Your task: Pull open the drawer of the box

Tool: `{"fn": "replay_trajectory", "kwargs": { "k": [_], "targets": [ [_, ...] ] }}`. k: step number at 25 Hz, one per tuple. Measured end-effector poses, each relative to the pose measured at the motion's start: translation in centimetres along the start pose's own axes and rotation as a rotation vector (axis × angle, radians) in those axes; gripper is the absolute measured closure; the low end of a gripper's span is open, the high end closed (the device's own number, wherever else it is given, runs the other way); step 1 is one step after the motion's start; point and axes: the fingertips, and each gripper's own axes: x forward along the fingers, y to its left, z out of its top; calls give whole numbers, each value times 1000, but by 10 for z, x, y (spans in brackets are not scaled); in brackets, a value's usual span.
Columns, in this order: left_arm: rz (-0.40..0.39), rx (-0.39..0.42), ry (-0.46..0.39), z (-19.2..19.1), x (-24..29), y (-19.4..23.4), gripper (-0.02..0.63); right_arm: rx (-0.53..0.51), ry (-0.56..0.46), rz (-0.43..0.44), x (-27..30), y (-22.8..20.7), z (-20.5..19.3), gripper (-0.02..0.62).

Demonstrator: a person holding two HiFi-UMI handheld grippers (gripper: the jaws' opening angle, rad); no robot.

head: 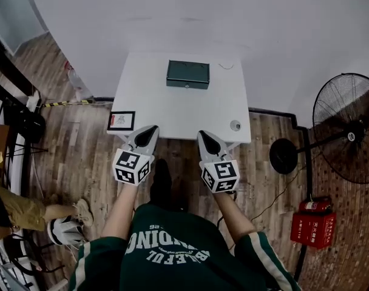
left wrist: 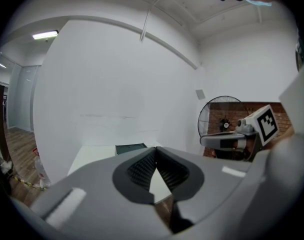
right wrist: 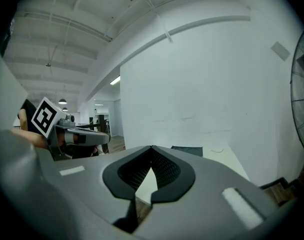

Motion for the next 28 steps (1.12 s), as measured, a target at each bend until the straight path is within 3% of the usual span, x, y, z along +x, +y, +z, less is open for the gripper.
{"fn": "replay_trajectory", "kwargs": {
  "k": [17,28],
  "targets": [
    [-118,20,38,31,150,137,554,35,26,-101,193,-57,18,594],
    [-180,-1,58,38,207,167,554,54,52,-167,241,-88,19,594]
  ]
}}
